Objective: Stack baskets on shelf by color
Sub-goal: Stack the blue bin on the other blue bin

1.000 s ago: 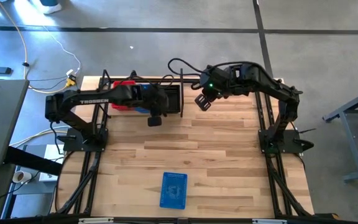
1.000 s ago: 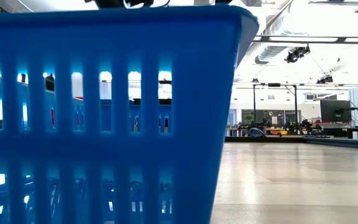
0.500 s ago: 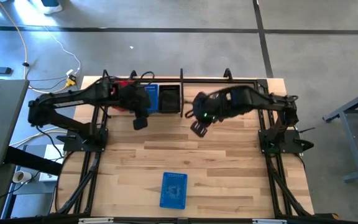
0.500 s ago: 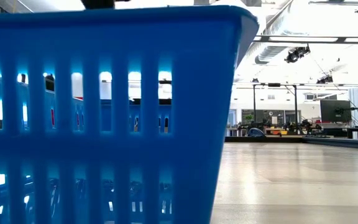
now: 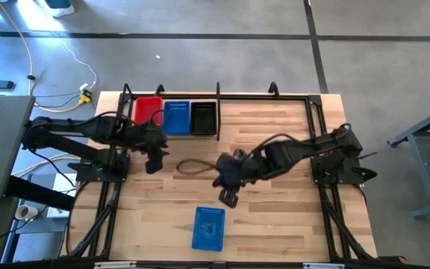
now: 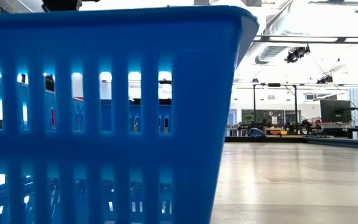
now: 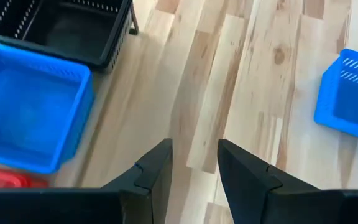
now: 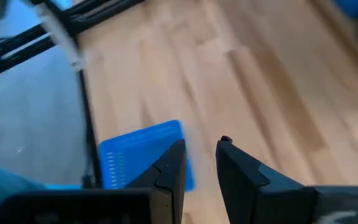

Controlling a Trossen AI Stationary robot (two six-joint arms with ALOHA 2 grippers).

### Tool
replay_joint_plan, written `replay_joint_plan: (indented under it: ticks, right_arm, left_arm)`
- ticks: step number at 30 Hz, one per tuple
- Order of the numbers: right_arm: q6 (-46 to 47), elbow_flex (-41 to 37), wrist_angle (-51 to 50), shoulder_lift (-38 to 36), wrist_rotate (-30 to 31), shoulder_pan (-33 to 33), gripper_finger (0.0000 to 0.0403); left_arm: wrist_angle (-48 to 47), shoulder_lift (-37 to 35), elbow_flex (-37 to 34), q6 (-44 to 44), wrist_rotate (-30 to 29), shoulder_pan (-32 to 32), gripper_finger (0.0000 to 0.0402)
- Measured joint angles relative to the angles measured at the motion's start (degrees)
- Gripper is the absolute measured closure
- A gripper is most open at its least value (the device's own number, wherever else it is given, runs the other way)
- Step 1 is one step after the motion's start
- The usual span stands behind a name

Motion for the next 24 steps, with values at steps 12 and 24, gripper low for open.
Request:
replay_joint_plan:
  ticks: [12, 24]
  right_arm:
    - [-4.7, -10.8, 22.1, 0.0, -0.6, 5.3, 0.0326]
    - [-3.6, -14.7, 27.9, 0.1, -3.7, 9.0, 0.0254]
  left_arm:
    - [2.1, -1.2, -1.5, -5.9, -3.7, -4.2, 0.0284]
    - [3.0, -1.2, -1.5, -14.6, -4.7, -4.2, 0.0284]
